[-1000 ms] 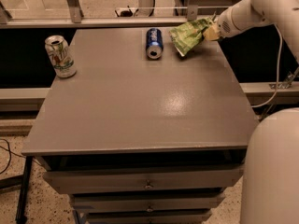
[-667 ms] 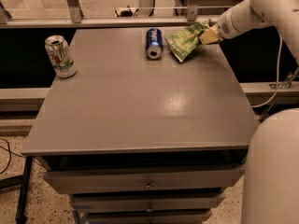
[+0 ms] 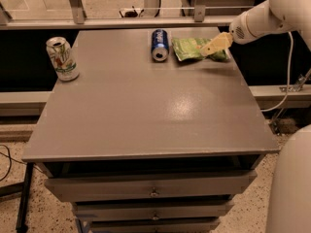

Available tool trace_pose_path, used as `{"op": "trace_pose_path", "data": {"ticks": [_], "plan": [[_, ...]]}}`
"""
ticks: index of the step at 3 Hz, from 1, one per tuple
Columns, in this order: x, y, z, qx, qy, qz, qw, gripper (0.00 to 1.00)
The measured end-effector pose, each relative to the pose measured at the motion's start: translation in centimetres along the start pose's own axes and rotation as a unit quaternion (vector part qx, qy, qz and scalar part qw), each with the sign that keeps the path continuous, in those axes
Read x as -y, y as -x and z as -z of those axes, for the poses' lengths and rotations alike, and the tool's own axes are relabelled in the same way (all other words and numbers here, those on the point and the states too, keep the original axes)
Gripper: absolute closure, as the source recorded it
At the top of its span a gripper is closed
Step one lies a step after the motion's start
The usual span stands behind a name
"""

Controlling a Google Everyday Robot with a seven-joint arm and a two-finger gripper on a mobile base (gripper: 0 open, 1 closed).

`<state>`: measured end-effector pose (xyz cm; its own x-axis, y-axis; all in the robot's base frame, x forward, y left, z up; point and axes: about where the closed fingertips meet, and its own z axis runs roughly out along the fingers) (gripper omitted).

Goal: Move green jalapeno chip bag near pepsi can

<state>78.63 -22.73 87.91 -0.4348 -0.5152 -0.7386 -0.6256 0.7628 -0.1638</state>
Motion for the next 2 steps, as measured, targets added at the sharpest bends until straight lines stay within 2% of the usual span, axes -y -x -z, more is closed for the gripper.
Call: {"op": "trace_pose_path", "data": {"ticks": [1,2], "plan": [[-1.5,-1.3,3.6,0.009,0.017,0.001,0.9998,0.00],[-4.2,-3.6,8.4,0.028,0.057,0.024,0.9977,0.00]]}}
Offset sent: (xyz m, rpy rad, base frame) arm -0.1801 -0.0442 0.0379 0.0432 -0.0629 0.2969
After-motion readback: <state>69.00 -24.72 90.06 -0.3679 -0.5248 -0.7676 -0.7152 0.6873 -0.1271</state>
